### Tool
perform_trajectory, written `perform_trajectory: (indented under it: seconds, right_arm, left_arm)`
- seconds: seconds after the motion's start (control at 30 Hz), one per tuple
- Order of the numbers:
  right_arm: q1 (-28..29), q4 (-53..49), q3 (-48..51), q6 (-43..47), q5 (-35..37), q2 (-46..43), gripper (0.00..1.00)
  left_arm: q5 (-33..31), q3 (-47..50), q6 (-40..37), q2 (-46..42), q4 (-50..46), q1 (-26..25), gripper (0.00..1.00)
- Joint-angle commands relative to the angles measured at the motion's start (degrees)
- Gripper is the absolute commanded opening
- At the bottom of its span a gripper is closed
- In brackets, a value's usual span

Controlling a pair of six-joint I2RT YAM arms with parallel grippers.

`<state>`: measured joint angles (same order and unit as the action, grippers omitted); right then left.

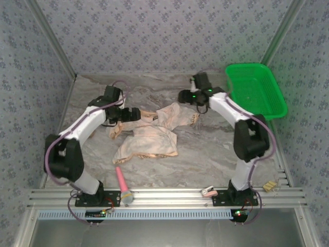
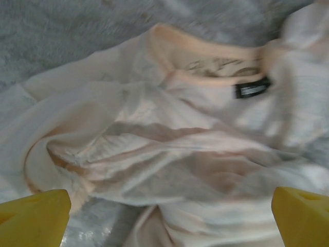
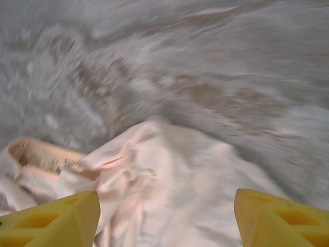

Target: Fold the inside-out t-shirt

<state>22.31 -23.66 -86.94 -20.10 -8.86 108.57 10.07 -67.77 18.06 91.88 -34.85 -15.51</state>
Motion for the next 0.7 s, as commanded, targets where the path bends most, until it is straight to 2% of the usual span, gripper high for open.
perform_trajectory:
  seconds: [0.0, 0.13, 0.17, 0.23, 0.3, 0.37, 0.43, 0.5, 0.53, 0.67]
  right_arm:
    - [3.47, -6.85, -7.53, 10.03, -2.46, 6.6, 0.73]
    - [7.78, -9.55, -12.9, 12.53, -1.44, 12.72, 0.73]
    - [8.77, -9.57, -13.48, 12.92, -0.92, 13.77, 0.73]
    - [10.39, -9.8, -14.71, 12.89, 1.58, 16.33, 0.71]
    - [11.27, -10.52, -17.06, 12.51, 2.38, 20.01, 0.61]
    - [11.29, -10.53, -18.67, 11.1, 1.73, 22.28, 0.35]
    - [10.81, -9.39, -18.75, 9.93, -0.34, 22.15, 0.17]
    - [9.99, -8.69, -19.37, 7.97, 0.05, 20.51, 0.03]
    - [9.21, -8.85, -20.09, 6.62, 0.82, 19.44, 0.0]
    - [4.25, -8.33, -23.71, 3.54, -1.95, 13.29, 0.0]
  left_arm:
    - [-6.68, -4.35, 0.4, 6.57, -2.24, 0.13, 1.0]
    - [-8.47, -4.69, 1.87, 12.51, -2.87, 0.13, 0.98]
    - [-8.13, -4.45, 1.89, 13.24, -2.65, 0.13, 0.91]
    - [-7.73, -3.89, 1.65, 13.85, -2.08, 0.13, 0.65]
    - [-8.13, -3.45, 1.47, 13.73, -1.23, 0.26, 0.41]
    - [-7.45, -3.49, 0.9, 13.05, -0.3, 0.54, 0.21]
    - [-5.54, -4.13, -0.18, 12.11, 0.43, 0.98, 0.0]
    - [-3.82, -5.39, -0.72, 10.87, 1.08, 1.75, 0.0]
    - [-2.36, -6.52, -1.19, 10.27, 1.21, 2.24, 0.0]
    - [2.82, -15.17, -3.47, 7.53, -0.39, 2.85, 0.0]
